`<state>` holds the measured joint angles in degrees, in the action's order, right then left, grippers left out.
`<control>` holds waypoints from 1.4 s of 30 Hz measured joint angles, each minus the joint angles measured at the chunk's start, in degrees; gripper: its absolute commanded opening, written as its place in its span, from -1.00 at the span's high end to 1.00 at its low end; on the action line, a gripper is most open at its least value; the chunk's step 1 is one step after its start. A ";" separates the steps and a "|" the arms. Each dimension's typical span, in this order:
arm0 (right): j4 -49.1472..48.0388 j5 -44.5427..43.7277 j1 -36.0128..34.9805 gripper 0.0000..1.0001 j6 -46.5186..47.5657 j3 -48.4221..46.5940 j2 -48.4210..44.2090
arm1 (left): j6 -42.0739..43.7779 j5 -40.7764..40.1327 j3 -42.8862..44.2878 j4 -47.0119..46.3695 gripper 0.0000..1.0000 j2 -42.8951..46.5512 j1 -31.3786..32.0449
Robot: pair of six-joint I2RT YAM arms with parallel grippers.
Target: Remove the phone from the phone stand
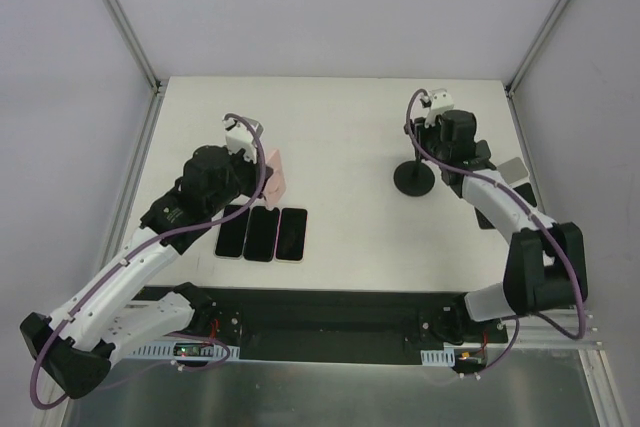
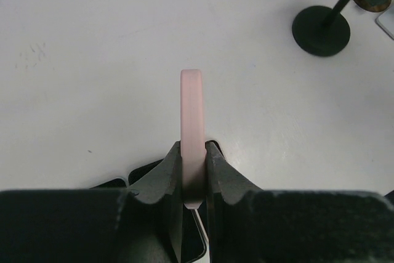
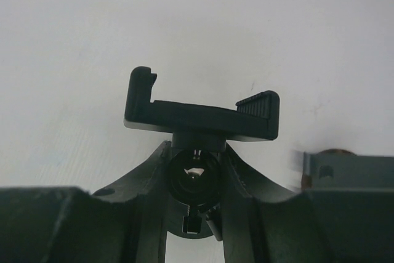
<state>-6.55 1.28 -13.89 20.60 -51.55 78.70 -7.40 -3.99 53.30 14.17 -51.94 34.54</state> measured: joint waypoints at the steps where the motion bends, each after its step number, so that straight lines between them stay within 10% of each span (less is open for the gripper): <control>1: -0.98 -0.48 0.98 0.99 -0.33 -2.19 2.89 | -0.46 0.00 -0.85 0.20 1.00 0.98 0.00; 21: -7.43 -9.55 13.16 0.85 -0.74 -21.42 24.02 | -3.82 -1.81 -6.23 2.62 1.00 6.88 0.00; 31: -7.69 -10.88 14.88 -0.99 -0.09 -21.07 23.50 | -3.78 -2.10 -6.19 2.60 1.00 1.68 0.00; 42: -1.25 -8.33 14.45 -0.93 0.04 -21.09 10.86 | -7.28 -4.59 -0.87 2.38 1.00 -2.93 0.00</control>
<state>-7.79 -7.05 0.56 20.64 -72.64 89.56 -14.68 -8.58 52.42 16.56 -54.87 34.54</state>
